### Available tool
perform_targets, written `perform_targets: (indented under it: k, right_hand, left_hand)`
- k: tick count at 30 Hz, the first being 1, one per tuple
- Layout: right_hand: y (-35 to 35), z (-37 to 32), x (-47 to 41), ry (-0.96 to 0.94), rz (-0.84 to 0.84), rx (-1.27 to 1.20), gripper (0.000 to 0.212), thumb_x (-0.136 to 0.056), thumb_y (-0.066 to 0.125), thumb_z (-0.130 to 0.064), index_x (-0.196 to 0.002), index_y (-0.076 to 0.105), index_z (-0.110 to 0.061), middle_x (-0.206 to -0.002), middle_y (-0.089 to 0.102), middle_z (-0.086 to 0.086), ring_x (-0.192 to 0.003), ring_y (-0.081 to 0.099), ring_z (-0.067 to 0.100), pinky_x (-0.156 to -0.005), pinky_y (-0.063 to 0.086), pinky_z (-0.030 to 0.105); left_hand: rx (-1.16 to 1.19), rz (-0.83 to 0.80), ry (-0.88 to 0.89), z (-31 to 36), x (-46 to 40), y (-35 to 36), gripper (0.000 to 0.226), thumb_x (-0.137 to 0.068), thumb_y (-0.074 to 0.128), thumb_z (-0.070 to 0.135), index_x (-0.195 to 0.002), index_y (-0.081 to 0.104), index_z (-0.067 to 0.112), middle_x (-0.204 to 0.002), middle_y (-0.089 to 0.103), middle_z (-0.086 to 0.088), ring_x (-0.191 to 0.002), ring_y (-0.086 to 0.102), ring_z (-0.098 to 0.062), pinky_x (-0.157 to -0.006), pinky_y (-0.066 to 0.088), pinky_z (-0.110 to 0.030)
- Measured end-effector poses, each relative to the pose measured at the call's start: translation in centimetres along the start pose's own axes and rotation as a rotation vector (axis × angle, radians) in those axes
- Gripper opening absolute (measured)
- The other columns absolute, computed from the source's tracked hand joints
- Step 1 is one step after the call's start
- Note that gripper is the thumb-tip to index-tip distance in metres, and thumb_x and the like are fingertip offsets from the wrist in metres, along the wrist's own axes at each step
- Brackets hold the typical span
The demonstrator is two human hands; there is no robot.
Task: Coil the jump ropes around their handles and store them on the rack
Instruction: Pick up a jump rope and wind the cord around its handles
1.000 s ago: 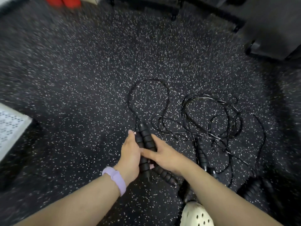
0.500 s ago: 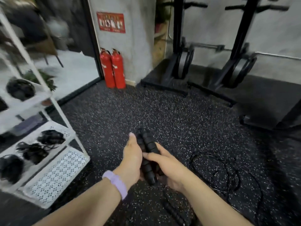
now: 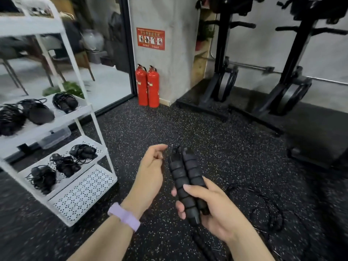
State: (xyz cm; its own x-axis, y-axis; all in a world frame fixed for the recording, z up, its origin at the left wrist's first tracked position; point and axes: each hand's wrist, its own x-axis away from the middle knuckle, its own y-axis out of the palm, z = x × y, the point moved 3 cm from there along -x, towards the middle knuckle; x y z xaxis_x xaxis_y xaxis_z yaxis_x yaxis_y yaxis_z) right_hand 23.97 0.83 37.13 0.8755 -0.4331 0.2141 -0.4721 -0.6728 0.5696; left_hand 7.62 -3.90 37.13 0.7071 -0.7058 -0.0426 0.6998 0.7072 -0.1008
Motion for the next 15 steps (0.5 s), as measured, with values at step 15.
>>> perform_targets:
  k: [15]
  right_hand:
    - [-3.3,0.4,-3.8,0.096,-0.287,-0.309,0.058,-0.090,0.065,-0.006,-0.144,0.048,0.010,-0.113,0.059,0.031,-0.082,0.061,0.033,-0.074,0.050,0.042]
  left_hand:
    - [-0.117,-0.316,0.170,-1.1,-3.4,2.1,0.057,-0.092,0.041,0.064,-0.094,0.064,0.012,-0.079,0.061,0.000,-0.076,0.053,-0.005,-0.073,0.044,-0.021]
